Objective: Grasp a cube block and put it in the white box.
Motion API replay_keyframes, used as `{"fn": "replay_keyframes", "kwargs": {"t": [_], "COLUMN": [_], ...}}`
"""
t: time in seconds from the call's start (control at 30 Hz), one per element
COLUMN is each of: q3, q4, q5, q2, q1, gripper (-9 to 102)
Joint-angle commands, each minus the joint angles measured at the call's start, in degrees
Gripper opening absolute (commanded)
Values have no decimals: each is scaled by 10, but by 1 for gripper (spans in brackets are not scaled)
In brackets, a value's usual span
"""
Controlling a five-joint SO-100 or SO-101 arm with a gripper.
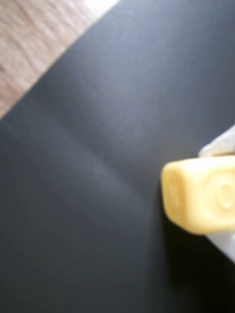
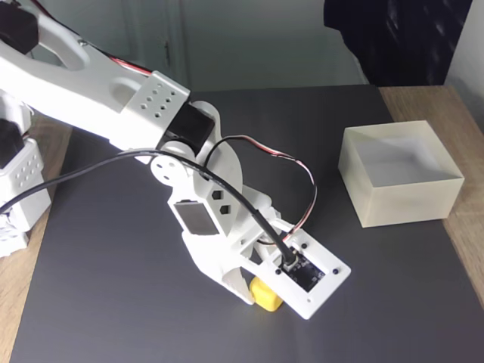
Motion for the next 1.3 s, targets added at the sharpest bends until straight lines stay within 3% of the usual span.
{"fn": "replay_keyframes", "kwargs": {"t": [0.0,0.5,0.8,1.27], "q3": [-16,-19,-24,-240], "q4": [9,16,-43,-97], "q5": [-3,4,-23,-62], "q2": [9,107,192,76], "q1": [-11,-65,-156,-233], "gripper": [0,0,0,0]}}
